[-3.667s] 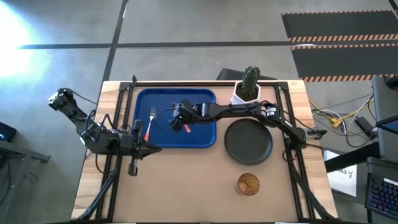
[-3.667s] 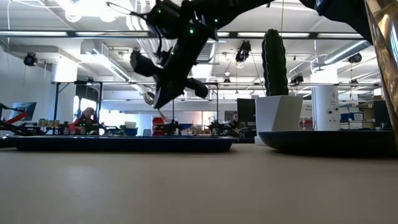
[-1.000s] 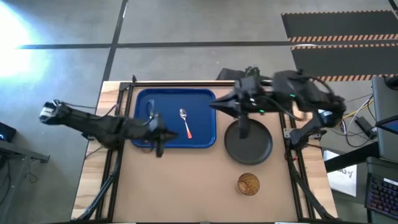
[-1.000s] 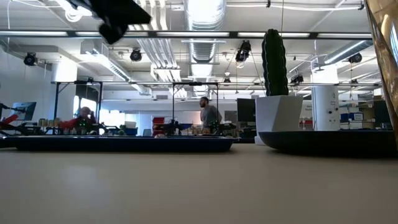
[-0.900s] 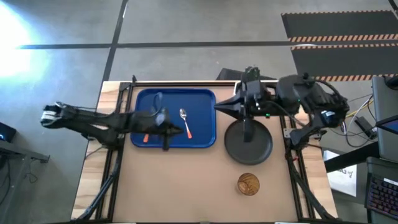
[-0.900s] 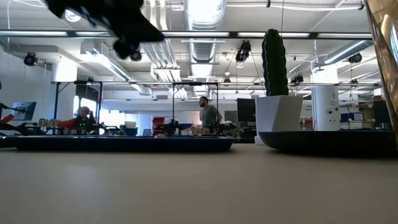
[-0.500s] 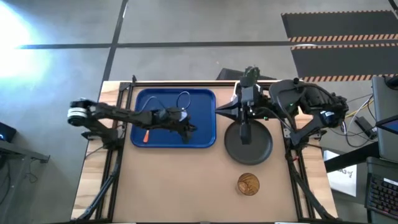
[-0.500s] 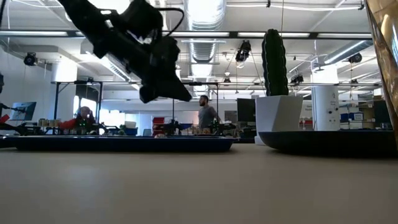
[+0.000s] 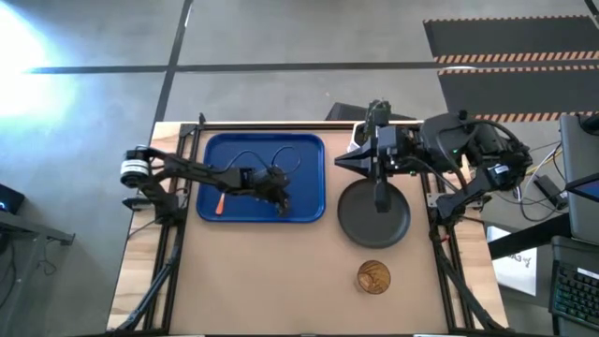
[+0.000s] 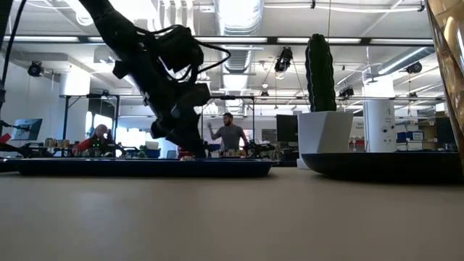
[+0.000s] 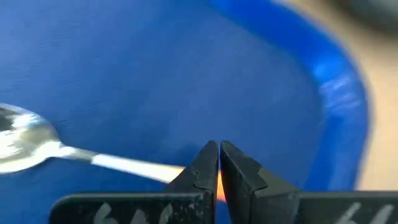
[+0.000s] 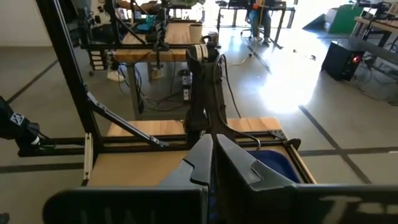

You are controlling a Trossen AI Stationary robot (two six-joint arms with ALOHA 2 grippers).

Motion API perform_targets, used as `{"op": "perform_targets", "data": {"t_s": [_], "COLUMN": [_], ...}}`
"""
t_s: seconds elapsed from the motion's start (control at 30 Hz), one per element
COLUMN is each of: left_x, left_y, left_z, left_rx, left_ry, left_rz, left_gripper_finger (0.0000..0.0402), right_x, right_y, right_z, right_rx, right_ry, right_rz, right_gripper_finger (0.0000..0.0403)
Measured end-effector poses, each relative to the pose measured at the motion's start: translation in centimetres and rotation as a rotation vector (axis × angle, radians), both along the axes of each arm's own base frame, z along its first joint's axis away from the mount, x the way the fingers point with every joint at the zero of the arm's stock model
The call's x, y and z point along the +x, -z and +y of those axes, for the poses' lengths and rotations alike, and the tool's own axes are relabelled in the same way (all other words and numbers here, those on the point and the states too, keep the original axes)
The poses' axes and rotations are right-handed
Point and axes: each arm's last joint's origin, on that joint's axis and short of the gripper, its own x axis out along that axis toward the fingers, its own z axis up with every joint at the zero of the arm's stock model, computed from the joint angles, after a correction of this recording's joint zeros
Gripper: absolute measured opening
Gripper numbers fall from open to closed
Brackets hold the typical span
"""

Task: Pick and place plate/cup/fork/spoon on tray
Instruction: Put the orange spoon on the blue tray on the right of the orange fork

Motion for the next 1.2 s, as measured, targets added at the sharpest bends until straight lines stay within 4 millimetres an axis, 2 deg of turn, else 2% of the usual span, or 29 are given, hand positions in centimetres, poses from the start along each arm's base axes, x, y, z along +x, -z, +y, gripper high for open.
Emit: {"op": "perform_targets", "data": {"t_s": [0.17,0.37,0.6,0.93,1.07,1.2], "left_x": [-0.1,-0.6,-1.8,-3.0,-3.1,-2.2], "left_y": [-0.5,-0.1,1.1,2.0,1.0,-2.3], "left_z": [0.5,1.5,2.4,2.1,1.8,2.1], "left_rx": [0.050,0.056,0.045,0.022,0.012,0.078], "left_ry": [0.024,0.003,-0.033,-0.030,-0.012,-0.008], "left_rz": [0.024,0.042,0.089,0.171,0.136,-0.017], "left_gripper_finger": [0.0000,0.0000,0.0000,0.0000,0.0000,0.0000], "right_x": [0.6,2.1,2.3,2.4,2.3,2.3], "right_y": [0.3,0.9,0.8,0.8,0.8,0.9], "right_z": [0.1,0.4,0.5,0.4,0.4,0.4], "right_rx": [-0.002,-0.005,0.000,-0.003,-0.004,-0.006], "right_ry": [0.011,0.019,0.020,0.034,0.034,0.034], "right_rz": [0.008,0.014,-0.008,-0.009,-0.005,0.001], "right_gripper_finger": [0.0009,0.0009,0.0009,0.0009,0.0009,0.0009]}}
